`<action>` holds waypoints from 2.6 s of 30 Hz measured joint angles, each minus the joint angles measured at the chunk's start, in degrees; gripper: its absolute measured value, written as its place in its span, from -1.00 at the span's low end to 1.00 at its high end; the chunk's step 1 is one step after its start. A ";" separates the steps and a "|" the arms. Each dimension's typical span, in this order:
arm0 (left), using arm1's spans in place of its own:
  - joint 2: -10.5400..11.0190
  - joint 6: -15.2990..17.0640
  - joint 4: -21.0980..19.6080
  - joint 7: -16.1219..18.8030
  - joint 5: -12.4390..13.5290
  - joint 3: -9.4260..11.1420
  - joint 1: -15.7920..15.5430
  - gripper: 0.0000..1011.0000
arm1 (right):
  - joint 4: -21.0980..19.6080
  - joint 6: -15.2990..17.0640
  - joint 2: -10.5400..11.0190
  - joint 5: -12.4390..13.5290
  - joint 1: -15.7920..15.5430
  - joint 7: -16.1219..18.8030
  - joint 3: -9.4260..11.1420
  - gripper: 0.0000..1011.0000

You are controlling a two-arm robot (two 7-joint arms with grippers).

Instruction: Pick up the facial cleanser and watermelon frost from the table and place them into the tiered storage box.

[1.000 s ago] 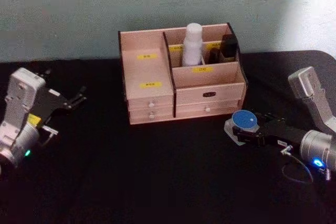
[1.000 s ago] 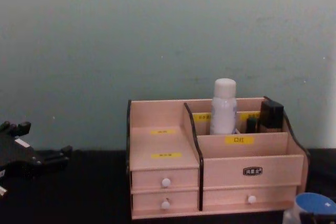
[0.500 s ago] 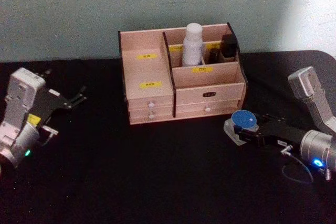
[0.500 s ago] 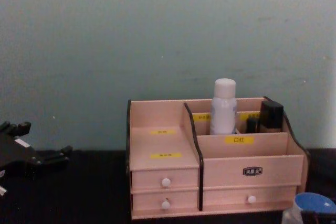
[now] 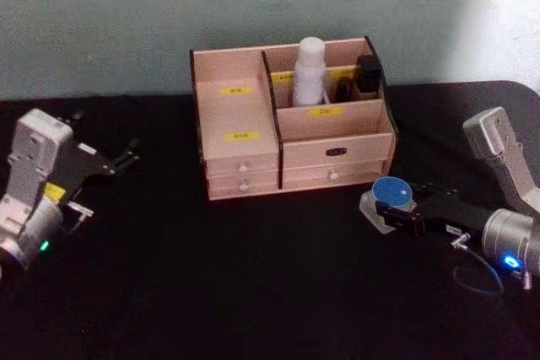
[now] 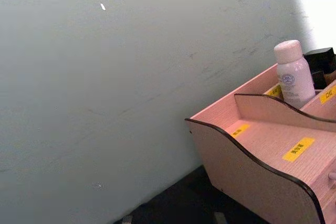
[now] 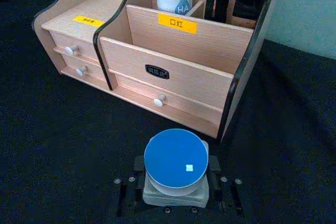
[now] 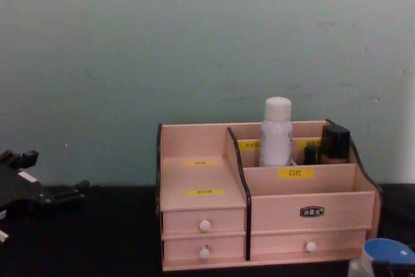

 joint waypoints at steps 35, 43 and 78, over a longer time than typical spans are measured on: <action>0.00 0.00 0.00 0.00 0.00 0.00 0.00 0.98 | -4.94 -0.28 3.42 5.90 0.50 4.83 -0.90 0.40; 0.00 0.00 0.00 0.00 0.00 0.00 0.00 0.98 | -4.56 -0.47 3.14 6.19 4.09 5.78 -3.37 0.40; 0.00 0.00 0.00 0.00 0.00 0.00 0.00 0.98 | 6.84 -3.95 -5.57 3.15 21.31 8.56 -13.14 0.40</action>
